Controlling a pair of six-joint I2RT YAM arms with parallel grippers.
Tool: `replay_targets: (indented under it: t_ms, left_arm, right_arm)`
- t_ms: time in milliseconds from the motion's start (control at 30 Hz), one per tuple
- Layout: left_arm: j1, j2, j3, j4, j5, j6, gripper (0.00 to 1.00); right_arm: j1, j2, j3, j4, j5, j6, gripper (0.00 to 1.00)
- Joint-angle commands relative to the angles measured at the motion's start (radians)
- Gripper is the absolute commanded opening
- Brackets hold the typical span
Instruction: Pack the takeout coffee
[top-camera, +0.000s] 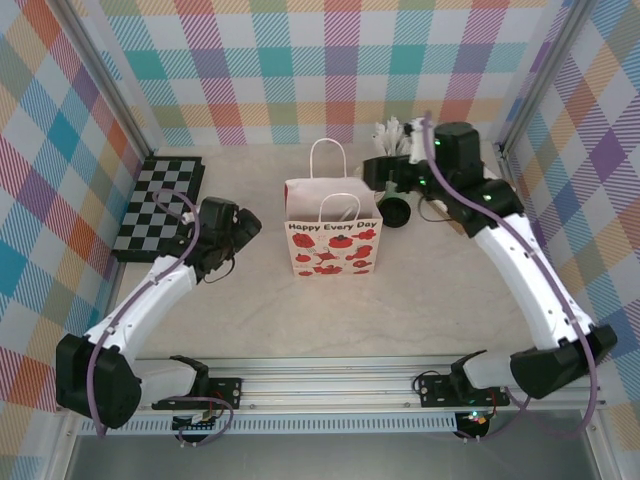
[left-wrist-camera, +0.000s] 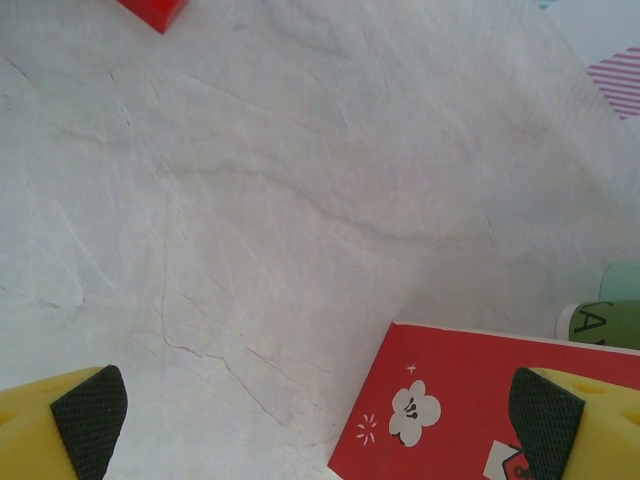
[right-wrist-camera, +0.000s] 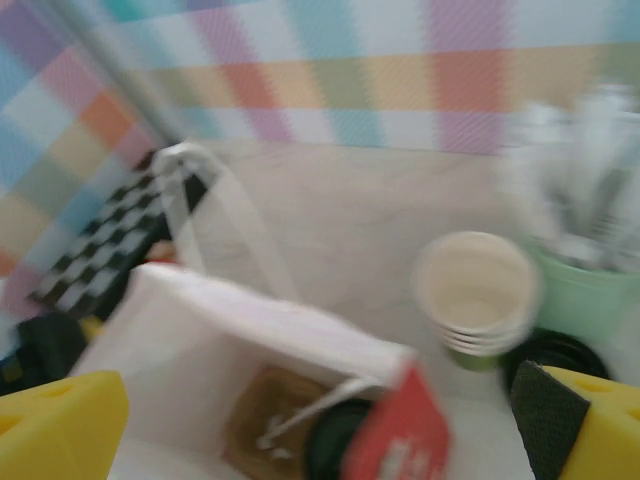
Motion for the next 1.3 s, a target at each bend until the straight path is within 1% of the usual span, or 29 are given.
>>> replay_targets:
  t_ms: [0,67,133,200,233,300,333,400,433,467,533,633,700,733,800,933,1033,1100,1167,1267]
  left_arm:
    - [0.019,-0.084,-0.054,0.029,-0.1,0.005,1.0]
    - [0.022,-0.147,-0.116,0.092,-0.15,-0.033,1.0]
    - [0.027,-0.2,-0.172,0.163,-0.16,-0.043,1.0]
    - [0.036,-0.219,-0.186,0.177,-0.132,-0.022,1.0]
    - [0.042,-0.219,-0.18,0.171,-0.104,-0.001,1.0]
    - [0.05,-0.212,-0.155,0.137,-0.06,0.017,1.0]
    - [0.053,-0.207,-0.143,0.121,-0.051,0.02,1.0]
    - [0.054,-0.202,-0.135,0.118,-0.047,0.019,1.0]
    - [0.055,-0.201,-0.137,0.128,-0.048,0.018,1.0]
    - [0.054,-0.197,-0.14,0.142,-0.049,0.019,1.0]
    - [0.057,-0.193,-0.149,0.169,-0.054,0.01,1.0]
    - [0.059,-0.179,-0.149,0.184,-0.05,-0.007,1.0]
    - [0.059,-0.172,-0.149,0.189,-0.037,-0.007,1.0]
    - [0.059,-0.171,-0.149,0.183,-0.038,-0.006,1.0]
    - [0.059,-0.171,-0.152,0.164,-0.05,-0.012,1.0]
    - [0.061,-0.173,-0.167,0.137,-0.073,-0.036,1.0]
    - [0.061,-0.167,-0.172,0.136,-0.085,-0.052,1.0]
    - [0.061,-0.159,-0.166,0.13,-0.093,-0.051,1.0]
    - [0.061,-0.146,-0.151,0.118,-0.101,-0.045,1.0]
    - [0.061,-0.121,-0.127,0.099,-0.104,-0.038,1.0]
  right_arm:
    - [-0.159,-0.042,-0.098,-0.086,0.124,0.091,1.0]
    - [-0.289,-0.029,-0.139,-0.115,0.065,0.142,1.0]
    - [-0.418,0.009,-0.174,-0.131,-0.005,0.198,1.0]
    - [-0.531,0.052,-0.212,-0.102,-0.105,0.245,1.0]
    - [-0.579,0.077,-0.221,-0.09,-0.13,0.261,1.0]
    - [-0.633,0.138,-0.204,-0.08,-0.144,0.212,0.98]
    - [-0.638,0.176,-0.18,-0.076,-0.148,0.147,0.97]
    - [-0.627,0.266,-0.119,-0.103,-0.236,-0.009,0.95]
    - [-0.606,0.318,-0.08,-0.14,-0.259,-0.073,0.94]
    - [-0.582,0.357,-0.051,-0.169,-0.223,-0.123,0.94]
    - [-0.544,0.444,-0.005,-0.188,-0.09,-0.218,0.94]
    - [-0.553,0.586,0.104,-0.209,-0.073,-0.335,0.92]
    - [-0.552,0.702,0.239,-0.291,-0.078,-0.4,0.89]
    - [-0.553,0.763,0.324,-0.34,-0.067,-0.406,0.87]
    - [-0.552,0.848,0.44,-0.383,-0.032,-0.384,0.84]
    - [-0.54,0.949,0.564,-0.423,-0.023,-0.428,0.83]
    - [-0.53,1.008,0.627,-0.478,-0.006,-0.465,0.85]
    - [-0.529,1.026,0.635,-0.488,0.01,-0.474,0.85]
    - [-0.529,1.038,0.633,-0.492,0.021,-0.481,0.83]
    - [-0.529,1.046,0.628,-0.498,0.027,-0.474,0.79]
